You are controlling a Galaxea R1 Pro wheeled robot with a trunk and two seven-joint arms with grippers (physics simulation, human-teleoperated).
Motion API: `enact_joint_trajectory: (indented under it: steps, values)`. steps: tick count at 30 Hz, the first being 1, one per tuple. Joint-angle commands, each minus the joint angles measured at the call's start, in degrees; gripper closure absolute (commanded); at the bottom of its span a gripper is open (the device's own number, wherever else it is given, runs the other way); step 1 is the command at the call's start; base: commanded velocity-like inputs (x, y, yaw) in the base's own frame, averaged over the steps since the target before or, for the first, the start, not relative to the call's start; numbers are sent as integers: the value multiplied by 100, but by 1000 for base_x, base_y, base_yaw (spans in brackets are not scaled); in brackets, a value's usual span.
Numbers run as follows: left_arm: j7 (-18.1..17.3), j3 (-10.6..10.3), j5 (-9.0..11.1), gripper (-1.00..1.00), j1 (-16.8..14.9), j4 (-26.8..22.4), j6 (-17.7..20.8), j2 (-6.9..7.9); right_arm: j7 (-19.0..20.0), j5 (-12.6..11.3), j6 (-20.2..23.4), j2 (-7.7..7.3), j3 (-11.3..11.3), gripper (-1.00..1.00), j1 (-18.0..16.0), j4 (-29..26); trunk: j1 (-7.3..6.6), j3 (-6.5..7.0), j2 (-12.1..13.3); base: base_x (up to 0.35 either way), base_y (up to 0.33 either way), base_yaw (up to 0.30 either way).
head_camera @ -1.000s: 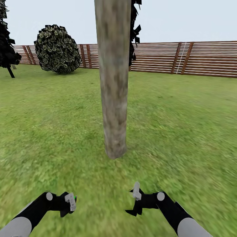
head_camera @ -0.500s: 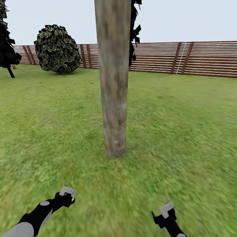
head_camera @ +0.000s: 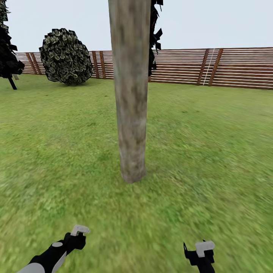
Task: In the garden, pick up the pesticide atomizer on the floor and spray pesticide onto both trees until each tree trunk is fully covered.
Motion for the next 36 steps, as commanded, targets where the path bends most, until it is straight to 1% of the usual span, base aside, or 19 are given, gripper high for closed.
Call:
enact_joint_trajectory:
  steps: [1,6,9,11,14,17,18,20,21,25,27,29,33,36]
  values:
    - [2,1,-6,100,7,-7,0,-41,0,-2,0,2,1,-100,13,-1,0,0,0,155,-94,0]
    - [6,-2,-19,100,19,-60,0,-236,-7,-13,-1,46,-14,-100,34,-3,0,0,0,213,-158,0]
    - [6,2,-21,100,19,-96,-27,-255,-9,-14,-1,66,-17,-100,35,-2,0,0,0,232,-193,0]
    - [9,5,-27,100,20,-107,-121,-260,-5,-14,-1,72,-17,-100,36,-2,0,0,0,237,-196,-47]
    - [37,7,-16,100,20,-93,-220,-258,-2,-14,-1,77,-17,-100,36,-5,0,0,0,246,-197,-189]
    - [165,4,-2,100,20,-87,-255,-262,-1,-18,-1,82,-17,-100,36,-9,0,0,0,254,-197,-265]
    - [265,1,3,100,20,-86,-264,-263,1,-19,-1,93,-18,-100,36,-10,0,0,0,258,-197,-287]
    - [358,1,-4,100,20,-86,-270,-259,5,-22,-1,144,-18,-100,36,-12,0,0,0,266,-197,-294]
    - [310,-157,-16,100,90,-1329,1294,-470,-10,0,1,211,-13,-100,45,243,0,0,0,0,0,-213]
    - [305,-160,-17,100,120,-1350,1294,-437,1,8,4,247,-4,-100,45,244,0,0,0,0,0,-66]
    - [303,-150,-14,100,124,-1346,1285,-398,15,30,11,348,0,-100,45,251,0,0,0,30,0,-7]
    - [300,-147,-12,100,125,-1345,1281,-388,16,35,12,400,0,-100,45,252,0,0,0,141,0,-3]
    - [295,-118,2,100,119,-1344,1260,-387,11,31,12,406,-2,-100,45,246,0,0,0,285,0,-1]
    - [296,-135,4,100,117,-1351,1264,-403,-7,22,12,402,-7,-100,45,244,0,0,0,262,0,0]
